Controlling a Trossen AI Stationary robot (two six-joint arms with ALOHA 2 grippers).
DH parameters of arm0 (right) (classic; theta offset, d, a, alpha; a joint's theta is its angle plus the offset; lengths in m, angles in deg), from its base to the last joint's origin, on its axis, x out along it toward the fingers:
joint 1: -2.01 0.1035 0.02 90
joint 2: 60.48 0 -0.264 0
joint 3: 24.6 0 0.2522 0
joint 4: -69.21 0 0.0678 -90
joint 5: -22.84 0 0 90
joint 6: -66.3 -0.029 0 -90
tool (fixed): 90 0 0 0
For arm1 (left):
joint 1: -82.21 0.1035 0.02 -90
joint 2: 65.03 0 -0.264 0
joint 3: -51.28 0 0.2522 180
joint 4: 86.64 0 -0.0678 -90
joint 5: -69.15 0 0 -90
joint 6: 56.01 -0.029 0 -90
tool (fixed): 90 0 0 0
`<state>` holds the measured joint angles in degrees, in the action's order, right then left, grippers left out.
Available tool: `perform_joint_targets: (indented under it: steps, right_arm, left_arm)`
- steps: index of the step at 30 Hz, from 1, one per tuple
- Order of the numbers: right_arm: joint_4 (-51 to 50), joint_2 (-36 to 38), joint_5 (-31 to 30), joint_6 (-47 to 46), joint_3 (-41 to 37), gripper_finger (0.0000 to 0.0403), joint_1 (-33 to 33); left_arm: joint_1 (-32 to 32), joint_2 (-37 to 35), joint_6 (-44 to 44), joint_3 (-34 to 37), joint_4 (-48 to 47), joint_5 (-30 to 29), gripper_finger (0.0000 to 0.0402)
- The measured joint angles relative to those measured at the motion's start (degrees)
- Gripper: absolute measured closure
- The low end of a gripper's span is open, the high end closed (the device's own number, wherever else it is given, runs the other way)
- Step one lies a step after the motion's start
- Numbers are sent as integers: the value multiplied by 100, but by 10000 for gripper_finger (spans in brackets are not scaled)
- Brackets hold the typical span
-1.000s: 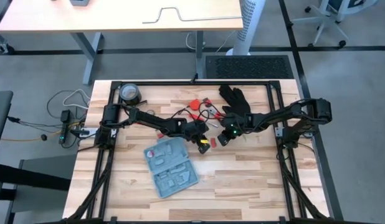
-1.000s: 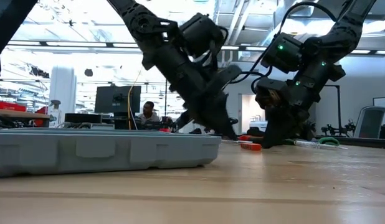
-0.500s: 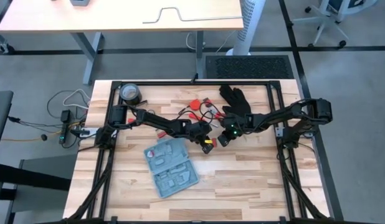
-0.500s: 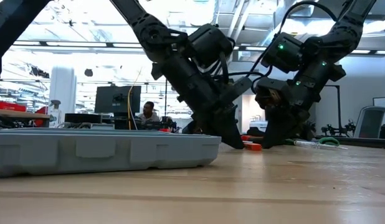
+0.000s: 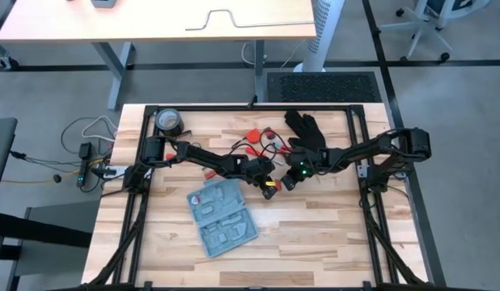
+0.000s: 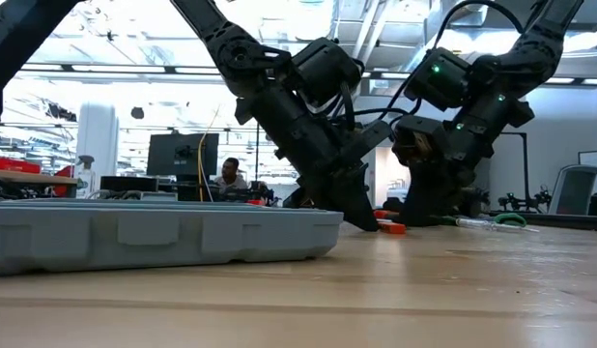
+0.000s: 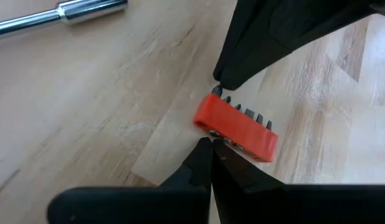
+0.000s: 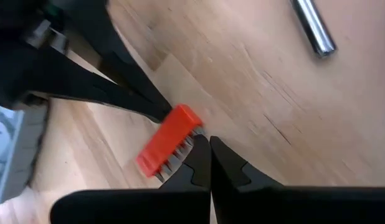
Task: Prefit tool cases
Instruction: Remove the orange terminal block from the gray toolbox
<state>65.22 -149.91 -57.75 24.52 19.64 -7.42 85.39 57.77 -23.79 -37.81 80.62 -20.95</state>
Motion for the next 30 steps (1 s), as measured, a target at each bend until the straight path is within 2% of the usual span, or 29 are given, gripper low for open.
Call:
perform_joint_targets:
  steps: [8, 19, 26, 30]
  right_arm:
    - [-378, 7, -84, 57, 13, 403, -89]
    - [-398, 7, -24, 162, 13, 403, -60]
    - [-301, 7, -25, 137, 5, 403, -61]
    - [-28, -231, 5, -21, 7, 403, -57]
  left_arm:
    - [40, 2, -89, 0, -61, 2, 402]
    - [77, 2, -93, 0, -89, -139, 402]
    - [96, 2, -95, 0, -103, -169, 402]
    - [98, 2, -95, 3, -105, -178, 402]
